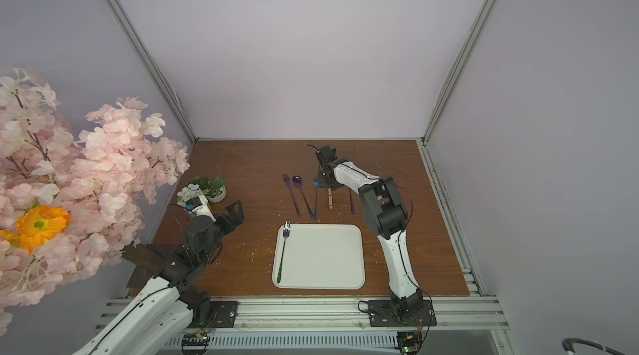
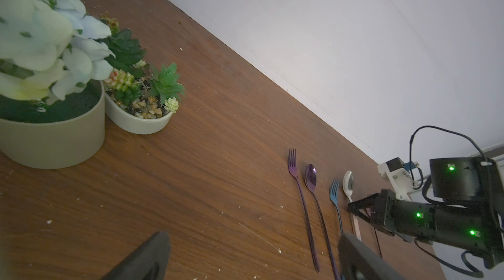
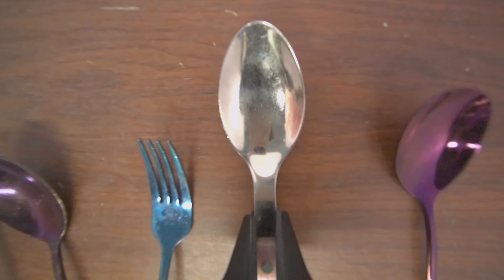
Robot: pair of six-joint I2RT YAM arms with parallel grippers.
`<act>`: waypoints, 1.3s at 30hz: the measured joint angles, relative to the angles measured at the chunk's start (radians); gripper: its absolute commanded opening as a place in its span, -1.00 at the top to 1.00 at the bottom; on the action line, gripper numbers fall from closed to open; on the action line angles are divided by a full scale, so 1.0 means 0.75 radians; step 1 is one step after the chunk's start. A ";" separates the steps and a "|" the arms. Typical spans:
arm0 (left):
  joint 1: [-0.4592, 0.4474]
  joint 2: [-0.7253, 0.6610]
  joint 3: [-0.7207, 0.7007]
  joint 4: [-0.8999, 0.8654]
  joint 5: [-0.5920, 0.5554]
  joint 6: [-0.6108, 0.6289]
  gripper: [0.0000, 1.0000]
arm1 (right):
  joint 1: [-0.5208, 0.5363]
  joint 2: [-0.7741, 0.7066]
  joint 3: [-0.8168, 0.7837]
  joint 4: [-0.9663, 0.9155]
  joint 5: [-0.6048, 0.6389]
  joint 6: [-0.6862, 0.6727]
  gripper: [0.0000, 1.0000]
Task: Set the spoon and fork side by side
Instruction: Pick up the spoon from the center of the board, then place the spoon on the tray.
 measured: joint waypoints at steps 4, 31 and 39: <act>0.000 -0.006 0.000 0.000 -0.001 0.000 -0.97 | 0.010 -0.110 -0.034 -0.008 0.034 0.011 1.00; 0.000 -0.084 -0.006 0.027 0.089 -0.012 -0.97 | 0.880 -0.682 -0.855 0.194 -0.056 0.963 1.00; 0.000 -0.123 -0.017 0.027 0.101 -0.021 -0.97 | 0.876 -0.681 -0.866 0.254 -0.045 1.035 1.00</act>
